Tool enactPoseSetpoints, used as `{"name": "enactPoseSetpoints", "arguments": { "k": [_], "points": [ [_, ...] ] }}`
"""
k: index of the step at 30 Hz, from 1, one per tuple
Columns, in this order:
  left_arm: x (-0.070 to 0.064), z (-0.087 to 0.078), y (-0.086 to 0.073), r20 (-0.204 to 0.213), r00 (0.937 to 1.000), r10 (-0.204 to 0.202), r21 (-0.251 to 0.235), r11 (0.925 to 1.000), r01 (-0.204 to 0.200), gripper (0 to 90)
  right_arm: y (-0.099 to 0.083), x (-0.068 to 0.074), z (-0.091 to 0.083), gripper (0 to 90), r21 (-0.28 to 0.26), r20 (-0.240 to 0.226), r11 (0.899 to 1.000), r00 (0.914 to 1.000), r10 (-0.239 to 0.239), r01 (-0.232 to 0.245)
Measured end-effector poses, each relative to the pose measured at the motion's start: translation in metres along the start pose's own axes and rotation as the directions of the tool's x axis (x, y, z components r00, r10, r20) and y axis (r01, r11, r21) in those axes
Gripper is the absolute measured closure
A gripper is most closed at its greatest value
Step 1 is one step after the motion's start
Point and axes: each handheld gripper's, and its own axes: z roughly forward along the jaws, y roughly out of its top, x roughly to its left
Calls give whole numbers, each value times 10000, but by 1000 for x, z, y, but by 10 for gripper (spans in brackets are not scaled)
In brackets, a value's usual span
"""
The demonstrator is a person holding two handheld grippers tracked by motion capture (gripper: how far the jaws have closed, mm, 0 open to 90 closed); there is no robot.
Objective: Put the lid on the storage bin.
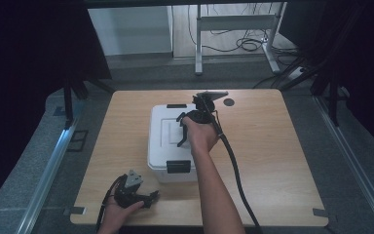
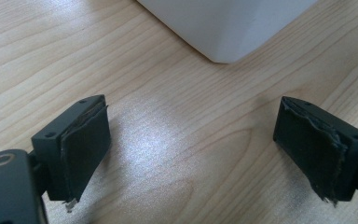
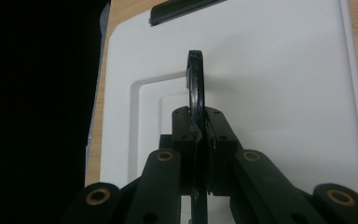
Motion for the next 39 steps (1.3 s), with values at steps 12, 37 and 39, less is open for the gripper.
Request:
{"name": "enactPoseSetpoints", "arguments": {
  "k": [12, 37, 39],
  "points": [
    [0, 0, 0, 9, 10000, -9, -1, 10000, 9, 106, -5, 4, 8, 814, 303, 411, 9965, 9960, -792, 780],
    [0, 0, 0, 12, 10000, -14, 6, 10000, 14, 106, -6, 16, -20, 839, 259, -57, 9889, 9892, -1465, 1466],
    [0, 0, 0, 13, 10000, -3, 15, 10000, 3, 106, -7, 22, -21, 851, 334, -33, 9868, 9873, -1586, 1586]
  ]
}}
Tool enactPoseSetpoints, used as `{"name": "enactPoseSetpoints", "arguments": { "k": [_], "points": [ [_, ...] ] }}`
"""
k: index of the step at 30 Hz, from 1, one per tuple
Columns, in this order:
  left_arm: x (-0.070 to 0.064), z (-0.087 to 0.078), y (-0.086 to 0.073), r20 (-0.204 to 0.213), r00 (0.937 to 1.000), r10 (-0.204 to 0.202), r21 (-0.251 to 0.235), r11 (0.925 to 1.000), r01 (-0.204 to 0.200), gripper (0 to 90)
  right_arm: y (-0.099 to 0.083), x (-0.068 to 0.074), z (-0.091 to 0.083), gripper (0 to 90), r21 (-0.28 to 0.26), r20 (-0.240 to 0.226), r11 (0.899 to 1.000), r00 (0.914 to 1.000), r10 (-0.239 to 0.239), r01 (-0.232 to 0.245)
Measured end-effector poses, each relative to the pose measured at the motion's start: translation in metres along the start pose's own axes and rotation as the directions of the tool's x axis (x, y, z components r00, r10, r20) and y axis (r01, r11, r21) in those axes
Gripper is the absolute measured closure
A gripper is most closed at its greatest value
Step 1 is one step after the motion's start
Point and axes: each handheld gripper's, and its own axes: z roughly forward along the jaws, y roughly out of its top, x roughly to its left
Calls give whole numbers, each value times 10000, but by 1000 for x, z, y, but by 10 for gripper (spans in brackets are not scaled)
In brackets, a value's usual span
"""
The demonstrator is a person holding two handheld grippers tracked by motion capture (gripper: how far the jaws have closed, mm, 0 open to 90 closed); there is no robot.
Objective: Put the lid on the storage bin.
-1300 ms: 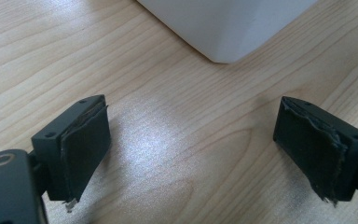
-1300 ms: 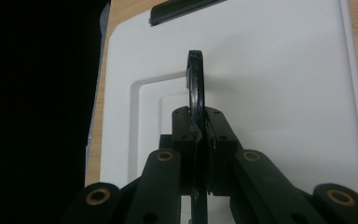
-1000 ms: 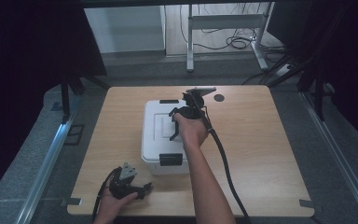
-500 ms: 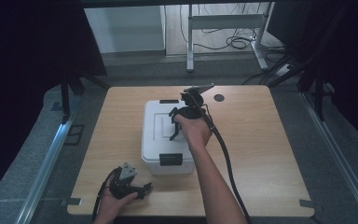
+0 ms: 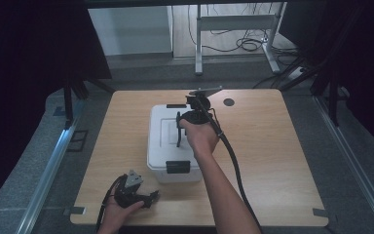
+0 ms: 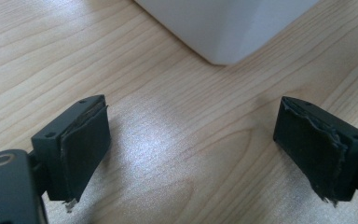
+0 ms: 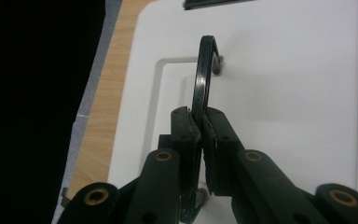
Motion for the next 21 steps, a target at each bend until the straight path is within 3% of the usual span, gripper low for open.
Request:
{"name": "enactPoseSetpoints", "arguments": {
  "k": [1, 5, 14, 21],
  "points": [
    [0, 0, 0, -5, 10000, 18, 2, 10000, -18, 105, 1, 2, 0, 852, -28, -128, 9999, 9998, 137, -137],
    [0, 0, 0, -11, 10000, 2, 3, 10000, -2, 106, 1, 10, 4, 852, -5, 176, 9999, 9997, -149, 149],
    [0, 0, 0, 5, 10000, 15, -1, 10000, -15, 106, 1, 5, 4, 851, 5, 101, 9998, 9997, -202, 202],
    [0, 0, 0, 7, 10000, 17, 0, 10000, -17, 105, 1, -7, -1, 852, -119, 250, 9999, 9996, -99, 102]
  ]
}}
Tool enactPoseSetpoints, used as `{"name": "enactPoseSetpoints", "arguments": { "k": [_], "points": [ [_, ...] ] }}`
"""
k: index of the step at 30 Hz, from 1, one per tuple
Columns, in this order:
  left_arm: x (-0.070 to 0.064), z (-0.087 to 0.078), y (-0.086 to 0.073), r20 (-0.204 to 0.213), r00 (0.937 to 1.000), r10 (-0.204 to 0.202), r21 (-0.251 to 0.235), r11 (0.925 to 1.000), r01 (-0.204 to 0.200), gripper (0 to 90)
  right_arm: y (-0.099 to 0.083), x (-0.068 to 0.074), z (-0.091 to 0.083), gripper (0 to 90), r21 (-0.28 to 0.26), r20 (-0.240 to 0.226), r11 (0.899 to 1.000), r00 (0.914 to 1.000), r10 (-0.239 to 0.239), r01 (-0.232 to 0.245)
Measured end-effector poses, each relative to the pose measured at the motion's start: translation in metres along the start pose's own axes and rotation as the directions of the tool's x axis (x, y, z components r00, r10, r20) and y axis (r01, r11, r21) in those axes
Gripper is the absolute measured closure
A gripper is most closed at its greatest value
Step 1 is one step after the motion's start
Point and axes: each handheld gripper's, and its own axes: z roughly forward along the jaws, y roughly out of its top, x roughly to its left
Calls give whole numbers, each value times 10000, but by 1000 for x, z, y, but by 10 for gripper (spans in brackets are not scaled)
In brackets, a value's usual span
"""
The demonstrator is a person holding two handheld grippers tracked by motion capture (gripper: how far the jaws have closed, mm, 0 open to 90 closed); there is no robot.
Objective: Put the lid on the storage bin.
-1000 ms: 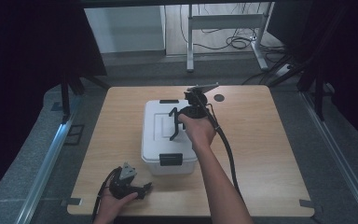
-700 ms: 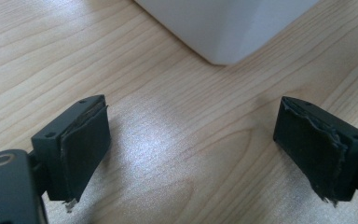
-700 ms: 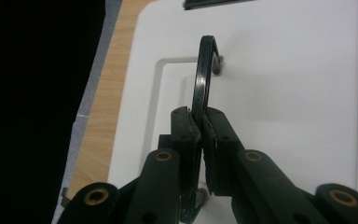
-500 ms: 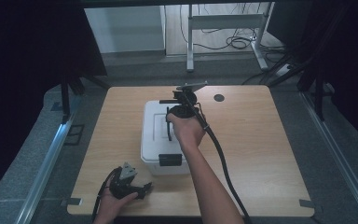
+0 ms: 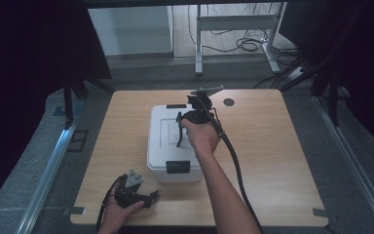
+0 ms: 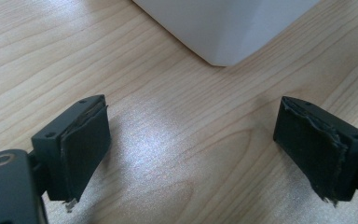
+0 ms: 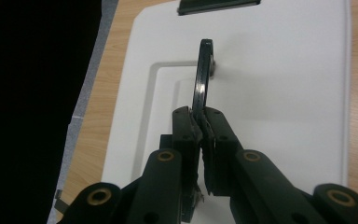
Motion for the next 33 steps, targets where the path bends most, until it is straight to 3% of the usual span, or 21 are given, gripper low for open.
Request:
{"name": "enactPoseSetpoints", "arguments": {
  "k": [8, 12, 17, 23, 24, 27, 30, 33],
  "points": [
    [0, 0, 0, 0, 10000, 3, 0, 10000, -3, 105, 0, -4, 0, 854, -43, 299, 9999, 9994, -153, 154],
    [0, 0, 0, -1, 10000, 4, 1, 10000, -4, 106, -1, -10, -1, 853, -92, 28, 9999, 10000, 52, -51],
    [0, 0, 0, -7, 10000, 6, 11, 10000, -6, 106, 0, -10, -2, 810, -179, -317, 9996, 9993, -204, 198],
    [0, 0, 0, 0, 10000, 9, 0, 10000, -9, 106, -1, -17, -10, 737, -316, -795, 9970, 9941, -734, 710],
    [0, 0, 0, 1, 10000, 12, 1, 10000, -12, 106, 0, -22, -13, 705, -342, -903, 9935, 9897, -1113, 1086],
    [0, 0, 0, 9, 10000, 9, 16, 10000, -9, 106, -2, -26, -16, 691, -431, -946, 9893, 9852, -1426, 1391],
    [0, 0, 0, 0, 10000, 18, 34, 10000, -18, 106, -6, -43, -24, 641, -533, -880, 9779, 9745, -2064, 2023],
    [0, 0, 0, 9, 10000, 16, 21, 10000, -16, 106, -8, -55, -26, 627, -569, -929, 9784, 9747, -2035, 1988]
  ]
}}
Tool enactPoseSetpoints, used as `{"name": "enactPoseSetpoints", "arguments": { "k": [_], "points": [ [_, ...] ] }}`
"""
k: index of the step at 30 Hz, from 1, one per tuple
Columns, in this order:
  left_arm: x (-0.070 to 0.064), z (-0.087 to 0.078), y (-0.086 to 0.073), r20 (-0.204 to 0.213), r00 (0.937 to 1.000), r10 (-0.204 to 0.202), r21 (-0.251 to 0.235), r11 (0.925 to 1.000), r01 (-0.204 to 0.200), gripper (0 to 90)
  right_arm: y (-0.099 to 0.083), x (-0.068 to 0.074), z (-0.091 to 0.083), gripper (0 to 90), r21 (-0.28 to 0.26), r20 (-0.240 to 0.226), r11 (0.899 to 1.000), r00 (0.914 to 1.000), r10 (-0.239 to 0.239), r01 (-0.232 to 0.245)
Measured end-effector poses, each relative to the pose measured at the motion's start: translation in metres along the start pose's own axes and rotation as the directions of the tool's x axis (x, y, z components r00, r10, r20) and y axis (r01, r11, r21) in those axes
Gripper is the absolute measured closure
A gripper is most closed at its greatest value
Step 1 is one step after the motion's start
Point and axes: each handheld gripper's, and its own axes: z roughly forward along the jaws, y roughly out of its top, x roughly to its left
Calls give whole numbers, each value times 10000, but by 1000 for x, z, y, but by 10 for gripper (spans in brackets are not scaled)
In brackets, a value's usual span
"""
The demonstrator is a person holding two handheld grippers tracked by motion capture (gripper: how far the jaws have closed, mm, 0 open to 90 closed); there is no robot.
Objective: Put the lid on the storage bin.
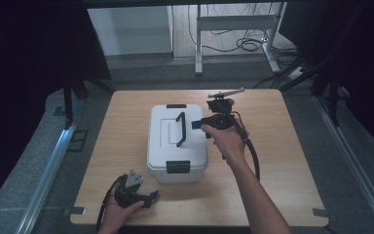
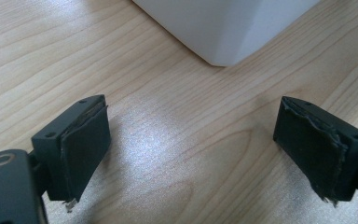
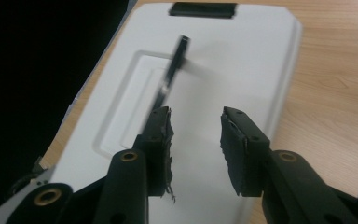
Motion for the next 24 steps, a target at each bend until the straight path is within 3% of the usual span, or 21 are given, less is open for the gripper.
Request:
{"name": "enactPoseSetpoints", "arguments": {
  "k": [1, 6, 8, 9, 14, 15, 17, 19, 24],
  "points": [
    [0, 0, 0, -17, 10000, -30, -11, 10000, 30, 106, -7, -13, -3, 618, -54, -73, 9999, 9999, 84, -84],
    [0, 0, 0, -26, 10000, -30, -18, 10000, 30, 106, -29, -48, -9, 599, -433, -255, 9972, 9979, 594, -605],
    [0, 0, 0, -19, 10000, -33, -32, 10000, 33, 106, -32, -53, -10, 596, -469, -266, 9967, 9975, 650, -662],
    [0, 0, 0, -32, 10000, -24, -16, 10000, 24, 106, -40, -66, -14, 591, -627, -285, 9950, 9967, 755, -772],
    [0, 0, 0, -13, 10000, -6, -15, 10000, 6, 106, -54, -88, -19, 569, -775, -111, 9938, 9968, 795, -801],
    [0, 0, 0, -22, 10000, 8, 6, 10000, -8, 106, -65, -101, -20, 568, -827, -39, 9938, 9972, 747, -748],
    [0, 0, 0, -24, 10000, 5, 7, 10000, -5, 106, -70, -107, -21, 567, -809, 45, 9944, 9976, 691, -685],
    [0, 0, 0, -22, 10000, 11, 5, 10000, -11, 106, -85, -123, -24, 561, -931, 120, 9929, 9971, 755, -740],
    [0, 0, 0, -22, 10000, -6, 0, 10000, 6, 106, -104, -140, -25, 525, -1109, 183, 9906, 9964, 831, -806]
  ]
}}
